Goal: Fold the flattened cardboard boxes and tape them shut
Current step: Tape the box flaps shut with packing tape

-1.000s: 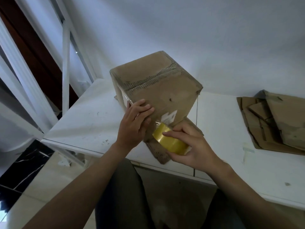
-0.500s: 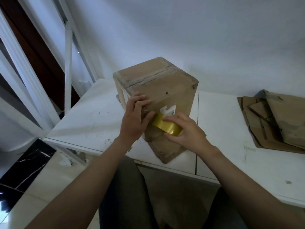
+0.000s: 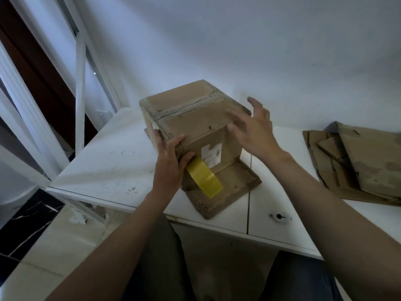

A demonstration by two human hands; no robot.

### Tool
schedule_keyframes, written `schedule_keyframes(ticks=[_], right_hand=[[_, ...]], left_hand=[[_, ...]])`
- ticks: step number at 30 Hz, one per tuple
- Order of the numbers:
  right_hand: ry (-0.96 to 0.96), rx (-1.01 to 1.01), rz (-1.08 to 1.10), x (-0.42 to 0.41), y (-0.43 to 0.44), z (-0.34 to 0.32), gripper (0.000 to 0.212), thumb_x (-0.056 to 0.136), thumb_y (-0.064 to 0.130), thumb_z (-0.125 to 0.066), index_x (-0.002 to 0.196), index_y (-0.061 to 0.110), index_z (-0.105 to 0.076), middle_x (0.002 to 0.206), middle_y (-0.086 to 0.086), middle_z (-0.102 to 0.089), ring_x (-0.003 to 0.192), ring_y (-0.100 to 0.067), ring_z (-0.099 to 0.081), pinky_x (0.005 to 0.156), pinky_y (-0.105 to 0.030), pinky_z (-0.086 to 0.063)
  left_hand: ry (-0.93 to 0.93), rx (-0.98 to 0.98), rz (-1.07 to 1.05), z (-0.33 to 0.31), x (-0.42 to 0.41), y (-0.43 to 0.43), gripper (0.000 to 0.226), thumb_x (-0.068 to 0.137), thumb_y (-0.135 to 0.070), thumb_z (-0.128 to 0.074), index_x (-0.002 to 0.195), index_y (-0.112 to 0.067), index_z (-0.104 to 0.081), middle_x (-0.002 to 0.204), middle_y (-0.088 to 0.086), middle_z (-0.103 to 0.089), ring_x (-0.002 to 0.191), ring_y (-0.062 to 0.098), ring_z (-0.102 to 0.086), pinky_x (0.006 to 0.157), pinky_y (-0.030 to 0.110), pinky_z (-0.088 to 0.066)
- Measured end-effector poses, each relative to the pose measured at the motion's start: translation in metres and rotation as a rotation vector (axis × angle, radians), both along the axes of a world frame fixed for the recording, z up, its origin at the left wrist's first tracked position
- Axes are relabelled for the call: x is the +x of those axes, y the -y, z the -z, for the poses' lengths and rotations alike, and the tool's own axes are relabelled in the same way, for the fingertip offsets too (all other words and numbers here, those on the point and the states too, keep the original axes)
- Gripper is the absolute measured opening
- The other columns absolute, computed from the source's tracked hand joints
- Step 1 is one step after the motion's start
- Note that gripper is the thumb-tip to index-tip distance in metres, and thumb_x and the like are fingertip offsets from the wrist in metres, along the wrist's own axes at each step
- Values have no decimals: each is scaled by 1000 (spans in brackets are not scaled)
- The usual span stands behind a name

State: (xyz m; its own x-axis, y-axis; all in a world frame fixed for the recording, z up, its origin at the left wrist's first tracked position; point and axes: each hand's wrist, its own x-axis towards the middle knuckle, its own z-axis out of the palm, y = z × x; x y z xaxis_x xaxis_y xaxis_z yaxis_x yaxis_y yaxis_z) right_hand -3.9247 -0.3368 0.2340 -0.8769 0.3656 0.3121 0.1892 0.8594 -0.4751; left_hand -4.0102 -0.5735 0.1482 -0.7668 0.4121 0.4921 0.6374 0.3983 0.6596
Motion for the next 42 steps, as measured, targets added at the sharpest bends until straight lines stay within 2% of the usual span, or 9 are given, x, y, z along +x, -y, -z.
schedule_keyframes(ticks=[3,8,17,23,28,33,37,39,42], right_hand=[[99,-216,-47,-7,-14,8,47,97,40,-60,144,41,-50,164,-7,-13,149,-33,-20,120,-52,-25],[-44,-358,-32,10,3,17,47,92,32,-71,138,33,-58,155,0,-20,144,-26,-29,119,-41,-33],[-114,-291,49,51,22,2,33,93,26,-68,125,35,-67,141,0,-35,137,-20,-30,110,-26,-32],[-171,-275,208,100,32,11,38,92,21,-67,127,36,-64,126,0,-36,128,-19,-32,100,-21,-34],[-76,-65,329,117,21,20,50,89,26,-67,138,29,-57,124,-9,-38,118,-31,-35,103,-42,-39],[-1,185,380,110,18,18,56,85,32,-67,138,21,-54,119,-17,-41,109,-35,-35,94,-48,-38],[65,366,460,108,24,19,54,81,35,-68,132,21,-55,131,-20,-41,119,-40,-34,99,-57,-35],[42,403,417,104,27,15,48,85,39,-65,130,24,-57,141,-16,-39,126,-40,-30,104,-58,-31],[11,296,45,83,36,-2,41,97,43,-55,137,32,-56,149,-3,-42,135,-33,-25,112,-54,-29]], left_hand=[[-10,-26,-26,-6,3,6,54,91,-67,-47,135,-36,-39,168,7,-3,128,42,-53,89,57,-56],[41,123,-37,-9,0,24,60,78,-73,-64,131,-48,-53,163,0,-28,138,24,-47,102,51,-51],[115,237,48,-12,16,39,51,80,-30,-77,129,-29,-60,160,0,-34,123,-20,-45,101,24,-50],[149,179,210,-18,15,29,50,79,-36,-76,126,-40,-58,158,-2,-39,123,-11,-50,95,16,-51],[196,64,307,-29,1,-3,53,79,-39,-76,127,-46,-54,160,-11,-32,126,0,-46,94,13,-50],[96,-115,206,-15,-1,-12,59,83,-60,-62,136,-41,-43,164,-10,-16,122,19,-54,87,44,-56],[35,-163,137,-13,5,-12,64,84,-69,-51,139,-39,-37,158,0,-17,110,30,-61,80,53,-59],[43,-183,109,-16,6,-11,66,82,-72,-50,139,-42,-33,153,1,-22,104,27,-62,78,54,-59],[163,-176,52,-21,11,-10,89,73,-82,-53,146,-39,-26,142,1,-33,101,22,-60,73,48,-58]])
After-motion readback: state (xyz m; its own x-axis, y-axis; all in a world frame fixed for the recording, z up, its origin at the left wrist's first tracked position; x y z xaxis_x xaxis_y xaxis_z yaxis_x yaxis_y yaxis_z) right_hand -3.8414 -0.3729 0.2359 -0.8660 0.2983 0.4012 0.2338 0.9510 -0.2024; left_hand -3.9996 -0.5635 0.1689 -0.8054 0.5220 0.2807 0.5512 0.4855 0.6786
